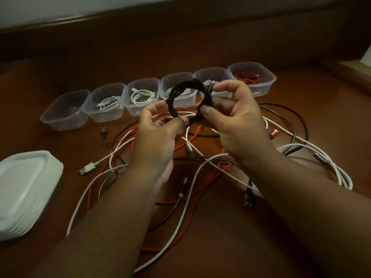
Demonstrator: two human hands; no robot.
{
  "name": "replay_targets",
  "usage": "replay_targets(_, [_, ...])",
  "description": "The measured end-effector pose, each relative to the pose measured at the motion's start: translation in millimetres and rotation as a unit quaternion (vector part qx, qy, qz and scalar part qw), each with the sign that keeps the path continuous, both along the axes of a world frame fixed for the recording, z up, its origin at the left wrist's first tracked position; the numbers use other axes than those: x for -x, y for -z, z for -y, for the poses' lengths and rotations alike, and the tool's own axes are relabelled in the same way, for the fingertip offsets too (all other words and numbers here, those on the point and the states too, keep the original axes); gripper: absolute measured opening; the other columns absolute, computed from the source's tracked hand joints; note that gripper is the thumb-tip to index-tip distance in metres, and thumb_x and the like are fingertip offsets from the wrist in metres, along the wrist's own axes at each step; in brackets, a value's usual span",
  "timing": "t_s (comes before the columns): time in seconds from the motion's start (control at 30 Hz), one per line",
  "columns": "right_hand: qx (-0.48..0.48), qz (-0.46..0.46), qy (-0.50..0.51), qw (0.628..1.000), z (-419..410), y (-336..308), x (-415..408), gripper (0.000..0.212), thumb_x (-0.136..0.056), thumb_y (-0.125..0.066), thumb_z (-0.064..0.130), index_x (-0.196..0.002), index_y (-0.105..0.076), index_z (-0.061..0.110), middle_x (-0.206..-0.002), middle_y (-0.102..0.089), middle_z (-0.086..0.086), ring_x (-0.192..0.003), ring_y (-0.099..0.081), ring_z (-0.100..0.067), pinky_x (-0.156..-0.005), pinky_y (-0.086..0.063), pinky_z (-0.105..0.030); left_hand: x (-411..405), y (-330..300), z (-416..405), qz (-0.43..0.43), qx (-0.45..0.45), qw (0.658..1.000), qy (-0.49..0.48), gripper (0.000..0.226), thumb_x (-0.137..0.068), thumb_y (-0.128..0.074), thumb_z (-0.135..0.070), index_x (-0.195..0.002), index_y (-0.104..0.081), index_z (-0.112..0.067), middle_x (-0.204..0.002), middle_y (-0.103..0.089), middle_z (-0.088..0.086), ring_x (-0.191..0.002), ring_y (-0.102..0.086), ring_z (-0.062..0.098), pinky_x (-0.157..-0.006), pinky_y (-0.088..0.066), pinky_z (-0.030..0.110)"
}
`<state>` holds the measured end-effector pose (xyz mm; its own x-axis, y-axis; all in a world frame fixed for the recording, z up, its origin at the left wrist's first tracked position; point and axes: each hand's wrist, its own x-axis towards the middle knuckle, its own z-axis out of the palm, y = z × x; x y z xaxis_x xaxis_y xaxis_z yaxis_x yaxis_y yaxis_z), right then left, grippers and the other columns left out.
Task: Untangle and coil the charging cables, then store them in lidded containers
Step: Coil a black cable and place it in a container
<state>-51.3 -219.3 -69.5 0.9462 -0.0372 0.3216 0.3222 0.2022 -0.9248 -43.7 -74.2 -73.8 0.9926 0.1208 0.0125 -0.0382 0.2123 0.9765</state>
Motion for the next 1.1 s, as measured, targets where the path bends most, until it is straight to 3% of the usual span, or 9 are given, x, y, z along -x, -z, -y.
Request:
replay_targets(0.17, [-0.078, -0.081, -0.019, 0.993, -8, 6, -1, 0.029, -0.09, -0.06, -0.003, -0.104, -0.046, 0.019, -0.106, -0.067, -0.014, -0.099, -0.071, -0.022, -0.087, -0.059, -0.041, 1, 0, 1, 0.061, -0.02, 0.998, -0.013, 0.057, -0.085, -0.063, 0.011, -0.129, -0.053, -0.024, -0.101, -0.074, 0.002, -0.101, -0.071, 0.014, -0.089, -0.054, 0.029])
replay_targets(0.27, [-0.079, -0.098, -0.022, 0.992, -7, 6, -5, 0.028, -0.091, -0.062, 0.002, -0.109, -0.049, 0.019, -0.101, -0.071, -0.009, -0.097, -0.072, -0.019, -0.087, -0.059, -0.041, 2, 1, -2, 0.114, -0.111, 0.987, -0.005, 0.068, -0.086, -0.062, 0.013, -0.142, -0.048, -0.022, -0.111, -0.073, 0.002, -0.105, -0.069, 0.009, -0.088, -0.054, 0.023])
replay_targets(0.4, [-0.083, -0.112, -0.019, 0.99, -3, 6, -7, 0.026, -0.093, -0.061, 0.007, -0.113, -0.053, 0.021, -0.096, -0.074, -0.005, -0.097, -0.072, -0.016, -0.085, -0.059, -0.038, 6, 4, -1, 0.191, -0.257, 0.947, -0.012, 0.076, -0.087, -0.064, 0.008, -0.149, -0.039, -0.028, -0.119, -0.067, -0.003, -0.104, -0.066, 0.0, -0.082, -0.052, 0.015])
replay_targets(0.47, [-0.11, -0.119, -0.019, 0.987, -2, 5, -7, 0.024, -0.093, -0.061, 0.008, -0.113, -0.053, 0.017, -0.096, -0.073, -0.006, -0.097, -0.072, -0.018, -0.085, -0.06, -0.039, 7, 4, 3, 0.16, -0.198, 0.966, -0.033, 0.065, -0.088, -0.065, 0.005, -0.144, -0.047, -0.023, -0.113, -0.069, -0.003, -0.102, -0.067, 0.002, -0.082, -0.052, 0.016])
replay_targets(0.53, [-0.131, -0.121, -0.014, 0.984, -3, 5, -5, 0.019, -0.092, -0.062, 0.007, -0.108, -0.053, 0.013, -0.095, -0.071, -0.007, -0.096, -0.072, -0.019, -0.085, -0.06, -0.039, 9, 1, 10, 0.083, -0.098, 0.991, -0.042, 0.035, -0.089, -0.066, 0.001, -0.12, -0.065, -0.016, -0.1, -0.074, -0.002, -0.097, -0.07, 0.006, -0.08, -0.053, 0.021])
replay_targets(0.6, [-0.136, -0.121, -0.011, 0.983, -5, 7, -3, 0.015, -0.091, -0.063, 0.006, -0.102, -0.053, 0.011, -0.096, -0.07, -0.008, -0.095, -0.072, -0.02, -0.084, -0.06, -0.04, 11, 1, 15, -0.013, 0.005, 0.999, -0.029, 0.016, -0.093, -0.063, -0.002, -0.102, -0.069, -0.013, -0.094, -0.077, 0.001, -0.092, -0.073, 0.012, -0.076, -0.055, 0.024])
replay_targets(0.7, [-0.097, -0.106, 0.001, 0.99, -7, 9, -2, 0.015, -0.09, -0.065, 0.007, -0.098, -0.055, 0.014, -0.099, -0.07, -0.01, -0.095, -0.072, -0.023, -0.085, -0.06, -0.042, 9, -2, 12, -0.074, 0.062, 0.995, -0.005, 0.011, -0.096, -0.059, -0.006, -0.102, -0.068, -0.011, -0.096, -0.077, 0.006, -0.091, -0.075, 0.019, -0.076, -0.06, 0.032])
replay_targets(0.9, [-0.043, -0.073, 0.037, 0.996, 0, 7, -7, 0.012, -0.093, -0.063, 0.008, -0.097, -0.055, 0.016, -0.096, -0.07, -0.011, -0.089, -0.072, -0.02, -0.082, -0.06, -0.036, 7, 1, 6, -0.045, -0.089, 0.993, 0.066, 0.019, -0.1, -0.054, -0.013, -0.102, -0.072, -0.019, -0.08, -0.073, -0.002, -0.072, -0.066, 0.007, -0.075, -0.051, 0.03])
replay_targets(1.1, [-0.012, -0.114, 0.019, 0.993, 4, 6, -15, 0.021, -0.095, -0.062, 0.01, -0.114, -0.057, 0.016, -0.099, -0.073, -0.009, -0.09, -0.073, -0.016, -0.08, -0.061, -0.035, 3, 0, -4, 0.038, -0.254, 0.964, 0.061, 0.026, -0.091, -0.061, -0.012, -0.093, -0.073, -0.035, -0.083, -0.074, 0.002, -0.07, -0.064, 0.009, -0.074, -0.053, 0.035])
